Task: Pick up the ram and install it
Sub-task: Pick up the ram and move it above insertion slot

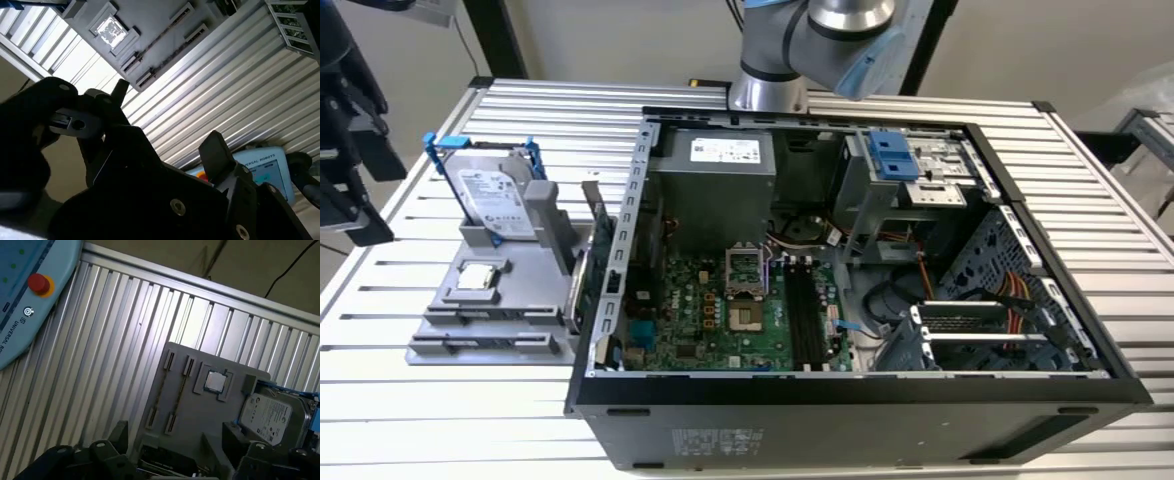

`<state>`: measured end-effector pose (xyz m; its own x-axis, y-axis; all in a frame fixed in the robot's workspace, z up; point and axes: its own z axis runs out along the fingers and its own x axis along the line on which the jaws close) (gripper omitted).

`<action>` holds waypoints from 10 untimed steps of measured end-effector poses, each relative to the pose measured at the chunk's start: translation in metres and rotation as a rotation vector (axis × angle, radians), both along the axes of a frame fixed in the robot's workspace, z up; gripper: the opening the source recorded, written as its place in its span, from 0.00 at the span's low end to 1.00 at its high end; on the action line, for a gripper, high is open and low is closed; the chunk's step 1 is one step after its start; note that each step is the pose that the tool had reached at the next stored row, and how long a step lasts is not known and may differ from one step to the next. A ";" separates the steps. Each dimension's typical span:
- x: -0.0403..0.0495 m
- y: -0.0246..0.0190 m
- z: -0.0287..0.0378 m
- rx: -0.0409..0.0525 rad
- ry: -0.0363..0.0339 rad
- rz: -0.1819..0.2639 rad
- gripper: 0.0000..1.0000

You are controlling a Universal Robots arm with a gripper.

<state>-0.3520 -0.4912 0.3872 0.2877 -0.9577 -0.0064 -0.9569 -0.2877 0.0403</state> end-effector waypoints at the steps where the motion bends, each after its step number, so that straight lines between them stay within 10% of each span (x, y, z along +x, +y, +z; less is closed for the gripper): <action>1: 0.0000 0.0000 0.0000 0.0000 0.0000 0.002 0.00; 9: 0.0000 0.0000 0.0000 0.0000 0.0000 0.019 0.00; 10: 0.0000 0.0000 0.0000 0.0000 0.0000 0.021 1.00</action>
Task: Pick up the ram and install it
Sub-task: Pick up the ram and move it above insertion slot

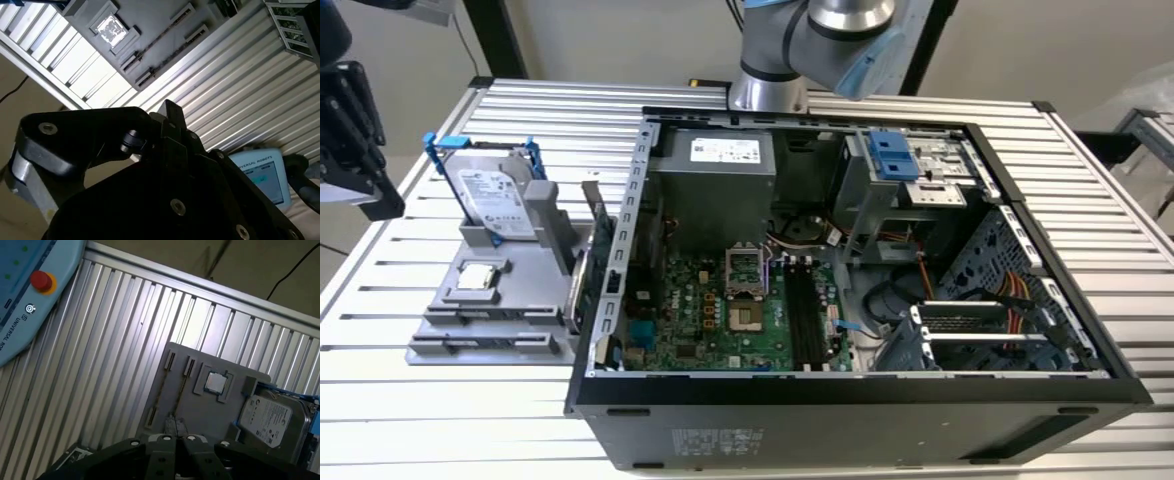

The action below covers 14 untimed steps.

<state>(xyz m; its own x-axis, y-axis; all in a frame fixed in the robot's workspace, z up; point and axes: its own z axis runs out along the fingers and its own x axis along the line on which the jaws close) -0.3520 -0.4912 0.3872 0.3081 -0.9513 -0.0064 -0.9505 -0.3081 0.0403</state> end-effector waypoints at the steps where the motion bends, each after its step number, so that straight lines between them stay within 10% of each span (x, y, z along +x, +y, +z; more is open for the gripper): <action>1: 0.0000 0.0000 0.0000 0.0000 0.0000 0.002 1.00; 8: 0.0000 0.0000 0.0000 -0.0001 0.0000 0.011 1.00; 14: -0.0001 0.0000 -0.0005 -0.0001 -0.0002 -0.080 1.00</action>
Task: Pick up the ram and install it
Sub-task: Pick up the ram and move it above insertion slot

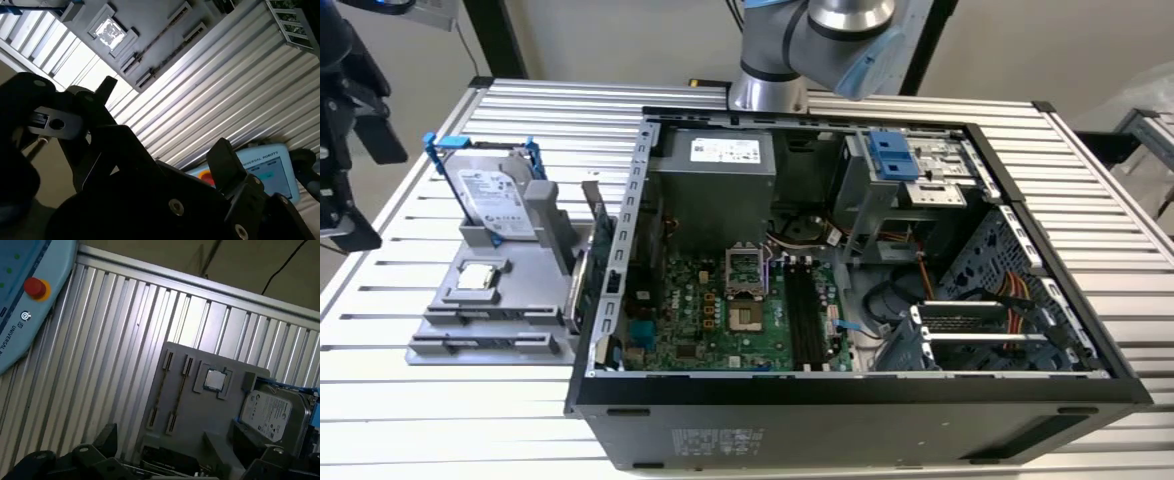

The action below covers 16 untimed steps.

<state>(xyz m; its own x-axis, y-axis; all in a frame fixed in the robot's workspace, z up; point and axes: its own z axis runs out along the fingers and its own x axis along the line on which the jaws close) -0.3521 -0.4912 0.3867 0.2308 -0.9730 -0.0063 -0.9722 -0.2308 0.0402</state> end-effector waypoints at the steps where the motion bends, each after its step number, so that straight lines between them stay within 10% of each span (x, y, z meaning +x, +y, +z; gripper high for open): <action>1: 0.0000 0.0000 -0.0001 0.0000 0.0000 -0.016 1.00; 5: 0.0000 0.0000 -0.0007 -0.0001 -0.0001 -0.071 1.00; 6: 0.0000 0.0000 -0.0009 0.0000 -0.0002 -0.083 0.00; 16: 0.0000 0.0004 -0.0025 0.0000 -0.0008 -0.138 0.00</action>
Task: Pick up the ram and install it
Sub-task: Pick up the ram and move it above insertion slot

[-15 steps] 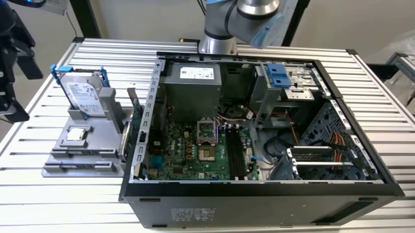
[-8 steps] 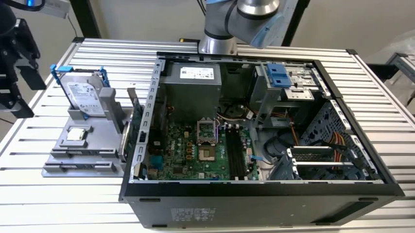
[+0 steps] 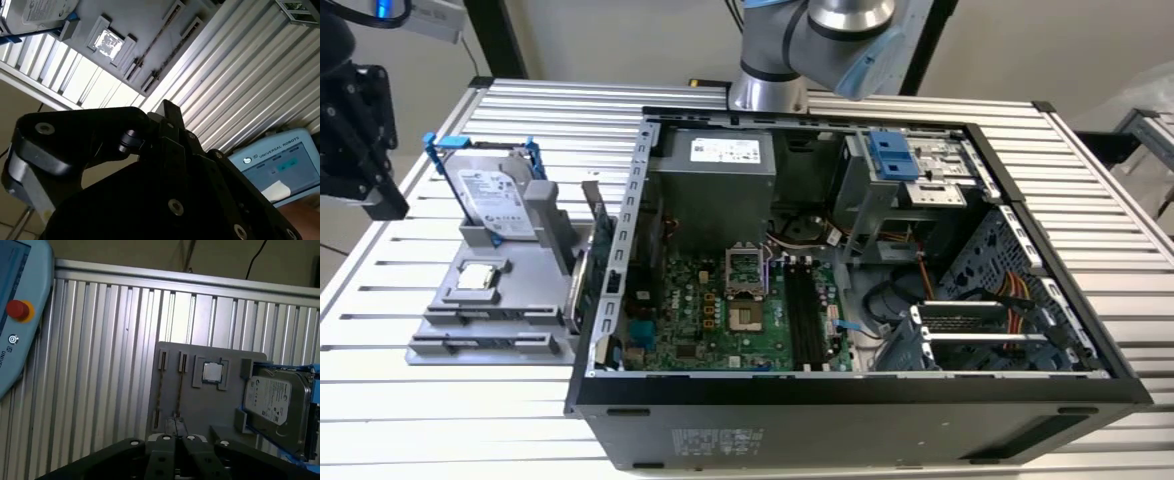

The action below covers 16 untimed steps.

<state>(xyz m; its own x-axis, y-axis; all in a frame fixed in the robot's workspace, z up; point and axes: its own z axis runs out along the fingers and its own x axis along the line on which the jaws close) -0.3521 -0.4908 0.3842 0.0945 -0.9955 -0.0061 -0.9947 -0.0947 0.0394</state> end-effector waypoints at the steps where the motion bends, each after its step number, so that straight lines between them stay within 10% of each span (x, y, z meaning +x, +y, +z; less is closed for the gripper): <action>1: 0.0000 0.0000 0.0000 0.0000 0.0000 0.000 0.00; 2: 0.0000 0.0000 0.0000 0.0000 0.0000 0.000 1.00; 16: 0.0000 0.0000 0.0000 -0.0001 -0.0001 0.000 1.00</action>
